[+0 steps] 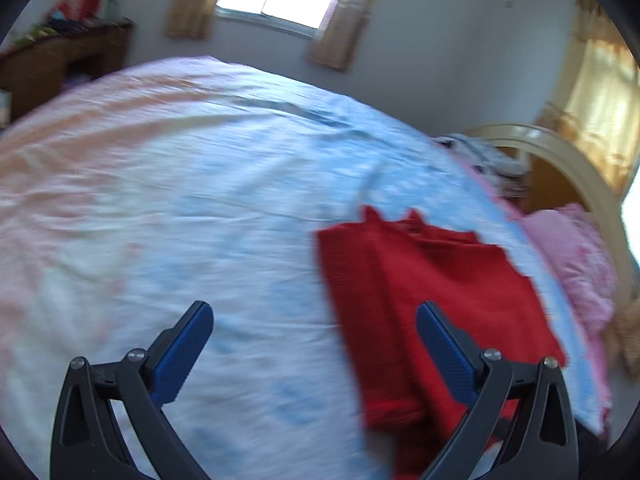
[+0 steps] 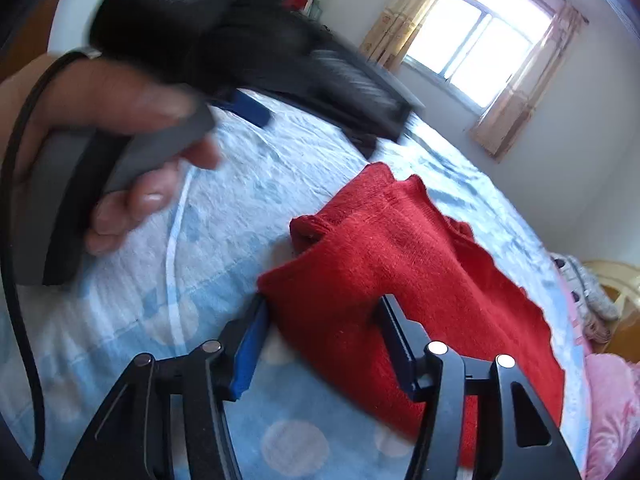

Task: Fold small clothes
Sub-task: 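Close both tools on the folded sweater edge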

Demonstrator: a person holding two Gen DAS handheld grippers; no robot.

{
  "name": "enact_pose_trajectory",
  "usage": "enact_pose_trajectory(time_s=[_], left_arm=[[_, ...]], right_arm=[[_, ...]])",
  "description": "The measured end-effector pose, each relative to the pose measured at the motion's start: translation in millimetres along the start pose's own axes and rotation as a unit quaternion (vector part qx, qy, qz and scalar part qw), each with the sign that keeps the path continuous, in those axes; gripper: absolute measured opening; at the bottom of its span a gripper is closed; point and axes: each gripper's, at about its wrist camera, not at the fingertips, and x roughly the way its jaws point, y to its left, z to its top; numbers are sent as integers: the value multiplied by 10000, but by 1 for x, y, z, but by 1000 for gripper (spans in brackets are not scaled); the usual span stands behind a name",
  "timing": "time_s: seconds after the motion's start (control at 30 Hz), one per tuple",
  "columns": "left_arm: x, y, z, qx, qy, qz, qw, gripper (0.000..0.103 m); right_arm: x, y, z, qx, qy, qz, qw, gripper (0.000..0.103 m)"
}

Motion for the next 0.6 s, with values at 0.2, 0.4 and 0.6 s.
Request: enact_pose_trajectory(time_s=[0.2,0.4,0.6], left_arm=[[46,-30,9,245,686,-658,9952,98],[55,-30,7,224,904,-836,9921,84],[58,-1,6,-622,887,-1477,9831,36]], right_arm=[[1,0,-3,-14,-63,-79,9999,54],[5,6,-3,-149,-84,-78,9998,41],[8,2,-3,-184,-30,142,9997,25]])
